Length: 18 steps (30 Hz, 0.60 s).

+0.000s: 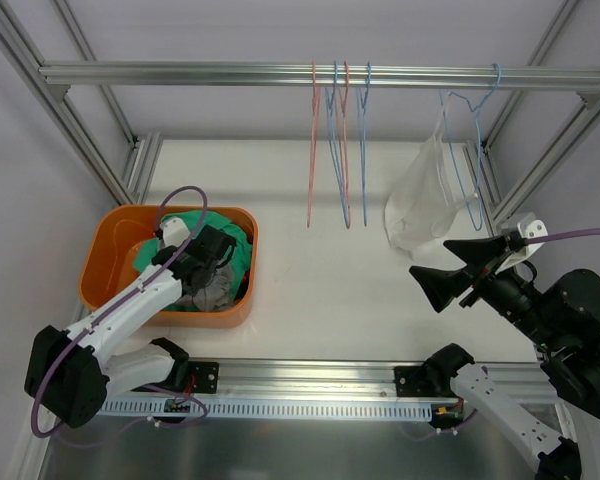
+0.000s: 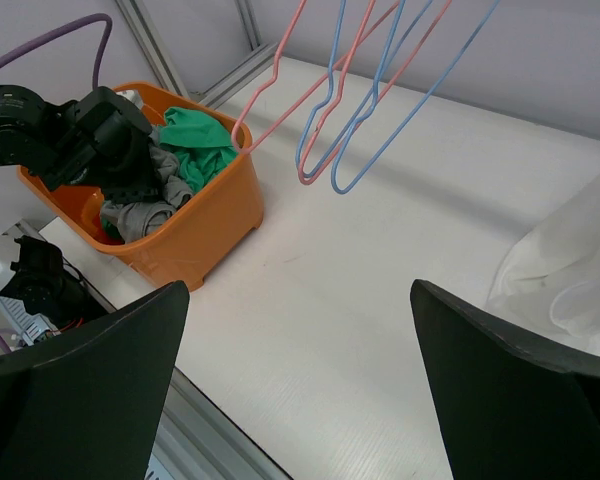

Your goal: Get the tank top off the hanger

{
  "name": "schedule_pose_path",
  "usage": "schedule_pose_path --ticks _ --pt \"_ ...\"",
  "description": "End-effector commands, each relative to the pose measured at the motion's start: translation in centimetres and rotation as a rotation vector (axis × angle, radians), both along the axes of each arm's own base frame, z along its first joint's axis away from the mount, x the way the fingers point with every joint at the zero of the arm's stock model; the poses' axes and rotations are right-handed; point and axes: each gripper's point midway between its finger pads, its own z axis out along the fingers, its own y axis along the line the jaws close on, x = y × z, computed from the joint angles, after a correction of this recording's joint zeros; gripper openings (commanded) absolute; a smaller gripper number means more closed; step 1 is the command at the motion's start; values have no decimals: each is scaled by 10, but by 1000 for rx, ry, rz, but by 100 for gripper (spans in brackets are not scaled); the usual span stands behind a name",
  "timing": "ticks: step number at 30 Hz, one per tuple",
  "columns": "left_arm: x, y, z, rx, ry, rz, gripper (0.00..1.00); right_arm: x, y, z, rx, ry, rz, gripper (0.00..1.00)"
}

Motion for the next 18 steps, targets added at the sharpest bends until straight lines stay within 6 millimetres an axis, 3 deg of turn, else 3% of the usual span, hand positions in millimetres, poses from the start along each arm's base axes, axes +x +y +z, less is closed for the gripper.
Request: schedule_pose_path --ticks 1,5,6,7,8,9,11,12,14,16,17,18 --pt "2 -4 0 -83 -40 65 0 3 5 16 38 -41 13 99" --pt "11 -9 42 -115 -139 -29 0 17 -9 9 7 -2 -97 100" --pt "13 -12 67 -152 -214 -53 6 24 -12 0 -33 41 -133 99" --pt "12 -14 79 -174 -243 -82 43 33 -25 1 -54 46 -224 99" --pt "10 -14 91 -166 -264 -128 56 38 -30 0 -80 58 -257 99" --pt "9 -14 116 -196 -339 -152 66 47 -33 -9 -141 93 -292 99" --pt "4 -17 137 -196 -380 -235 87 53 -36 -2 -182 87 -308 99" --pt "0 -17 159 -217 -439 -264 97 57 -39 -5 -246 87 -313 99" --pt "-8 -24 177 -226 -465 -365 99 80 -52 -9 -359 125 -421 100" --pt "-17 -25 202 -244 -528 -424 99 92 -73 5 -420 114 -537 100" --pt "-21 -27 208 -235 -535 -470 99 106 -72 2 -445 140 -548 99" --pt "-26 -36 218 -266 -550 -526 99 110 -74 14 -425 128 -559 99"
